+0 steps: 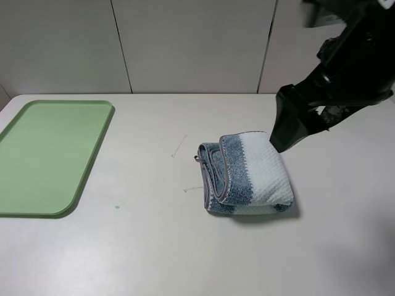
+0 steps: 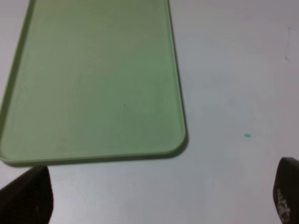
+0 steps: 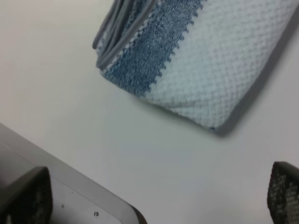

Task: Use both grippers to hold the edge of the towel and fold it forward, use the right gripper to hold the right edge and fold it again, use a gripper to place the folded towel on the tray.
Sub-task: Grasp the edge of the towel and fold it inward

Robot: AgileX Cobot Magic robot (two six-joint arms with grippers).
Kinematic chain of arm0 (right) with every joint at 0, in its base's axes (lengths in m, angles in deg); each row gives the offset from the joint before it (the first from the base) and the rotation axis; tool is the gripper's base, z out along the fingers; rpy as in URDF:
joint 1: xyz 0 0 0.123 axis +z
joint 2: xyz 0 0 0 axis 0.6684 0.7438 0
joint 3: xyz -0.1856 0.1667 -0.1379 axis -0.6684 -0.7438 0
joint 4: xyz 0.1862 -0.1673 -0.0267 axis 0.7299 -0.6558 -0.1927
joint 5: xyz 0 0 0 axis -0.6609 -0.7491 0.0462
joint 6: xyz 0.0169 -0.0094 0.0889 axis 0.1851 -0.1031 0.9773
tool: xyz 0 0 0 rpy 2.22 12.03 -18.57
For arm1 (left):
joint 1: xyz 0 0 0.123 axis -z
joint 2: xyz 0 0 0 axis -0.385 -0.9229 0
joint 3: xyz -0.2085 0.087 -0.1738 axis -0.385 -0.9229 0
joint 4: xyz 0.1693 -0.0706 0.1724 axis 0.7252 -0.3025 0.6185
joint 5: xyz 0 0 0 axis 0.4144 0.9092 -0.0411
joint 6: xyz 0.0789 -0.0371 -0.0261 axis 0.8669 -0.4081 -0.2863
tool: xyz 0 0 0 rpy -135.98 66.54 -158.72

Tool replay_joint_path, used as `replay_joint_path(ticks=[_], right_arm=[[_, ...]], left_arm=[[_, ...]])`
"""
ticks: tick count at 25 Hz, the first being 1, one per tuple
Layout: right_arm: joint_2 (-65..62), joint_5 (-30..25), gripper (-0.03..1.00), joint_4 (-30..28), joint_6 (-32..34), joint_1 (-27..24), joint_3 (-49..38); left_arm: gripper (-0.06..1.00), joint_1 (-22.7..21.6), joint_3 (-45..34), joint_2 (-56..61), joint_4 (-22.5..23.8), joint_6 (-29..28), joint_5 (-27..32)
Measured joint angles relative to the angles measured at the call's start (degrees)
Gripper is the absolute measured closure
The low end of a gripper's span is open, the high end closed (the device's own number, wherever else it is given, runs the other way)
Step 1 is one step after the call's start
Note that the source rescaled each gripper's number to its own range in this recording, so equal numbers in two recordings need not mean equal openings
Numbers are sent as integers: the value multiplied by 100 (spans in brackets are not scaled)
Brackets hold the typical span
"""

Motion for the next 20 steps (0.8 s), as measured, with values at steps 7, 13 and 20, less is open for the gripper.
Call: replay_joint_path(ticks=[7, 13, 20], right_arm=[[-1457, -24, -3, 0, -46, 0, -992], [-2819, -37, -3, -12, -156, 0, -1695], [-4772, 158, -3, -11, -195, -1285, -2441]], left_arm=[[1, 0, 0, 0, 0, 0, 0], [1, 0, 0, 0, 0, 0, 0], [1, 0, 0, 0, 0, 0, 0]])
